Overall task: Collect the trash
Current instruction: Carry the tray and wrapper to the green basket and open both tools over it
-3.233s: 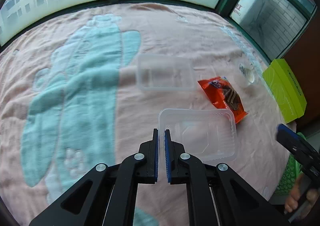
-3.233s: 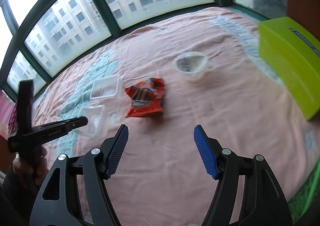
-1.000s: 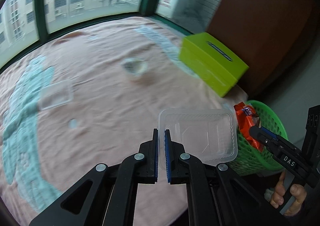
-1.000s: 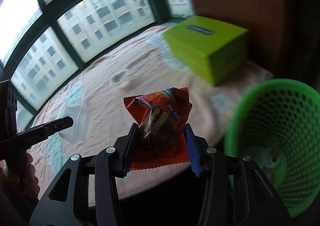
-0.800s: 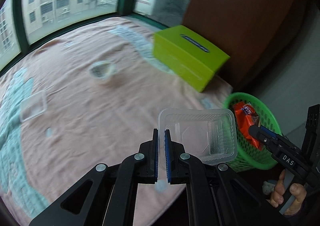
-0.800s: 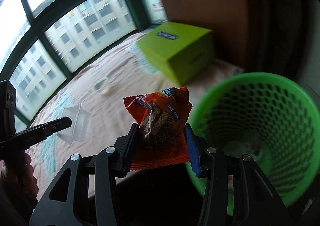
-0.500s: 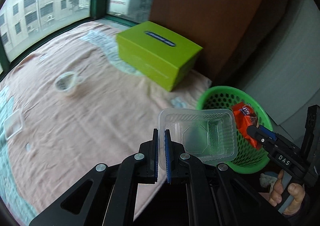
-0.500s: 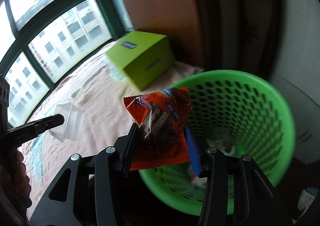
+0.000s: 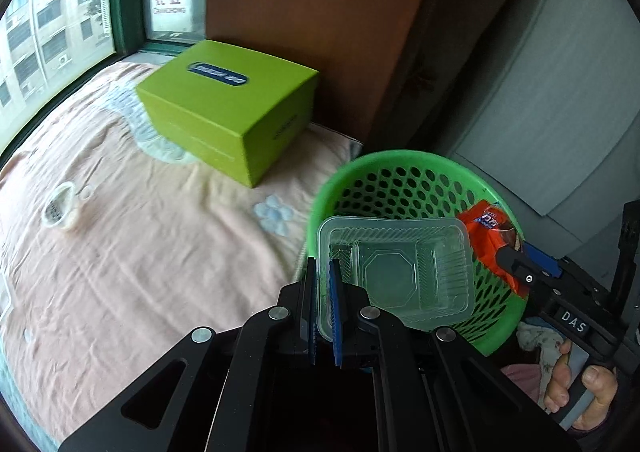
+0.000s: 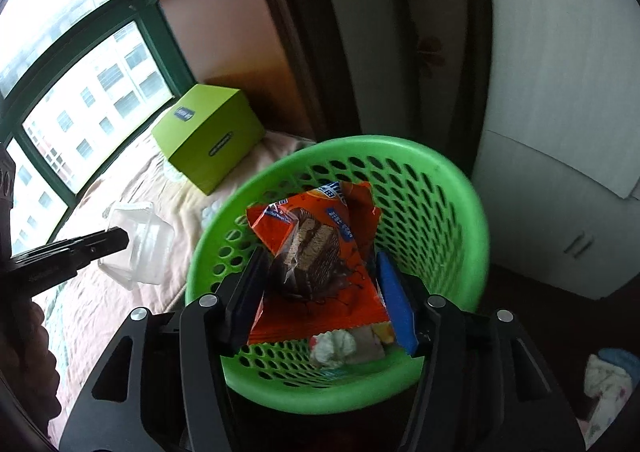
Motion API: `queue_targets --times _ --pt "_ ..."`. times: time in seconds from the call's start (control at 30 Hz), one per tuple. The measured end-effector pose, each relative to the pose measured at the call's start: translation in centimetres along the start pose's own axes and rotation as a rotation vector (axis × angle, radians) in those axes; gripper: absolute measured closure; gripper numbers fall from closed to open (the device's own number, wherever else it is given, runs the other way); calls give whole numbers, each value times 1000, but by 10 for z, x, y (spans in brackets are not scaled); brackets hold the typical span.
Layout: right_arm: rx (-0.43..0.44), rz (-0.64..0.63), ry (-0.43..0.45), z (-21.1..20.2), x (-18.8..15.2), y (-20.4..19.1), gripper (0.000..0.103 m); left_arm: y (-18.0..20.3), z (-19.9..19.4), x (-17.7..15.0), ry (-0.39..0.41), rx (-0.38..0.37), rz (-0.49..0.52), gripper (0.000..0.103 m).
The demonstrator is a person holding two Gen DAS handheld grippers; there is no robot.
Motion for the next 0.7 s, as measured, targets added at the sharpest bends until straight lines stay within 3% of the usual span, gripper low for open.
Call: queue_targets --times 0.07,0.63,0.7 --pt "-11 1 15 -4 0 4 35 7 1 1 -4 0 11 97" --pt "-21 14 53 -21 0 16 32 51 26 -6 -61 -24 82 97" --pt "-20 16 53 -21 0 17 32 53 27 -7 -67 -29 82 90"
Point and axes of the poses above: each gripper's, at about its wrist camera, not at the fingertips, and z roughly the way its jaws point, y to its right, x to its top, the point moved 4 cm from there along z, roughly the way its jaws point, and after that the axes turned 13 degrees about x, right-handed, at the moved point
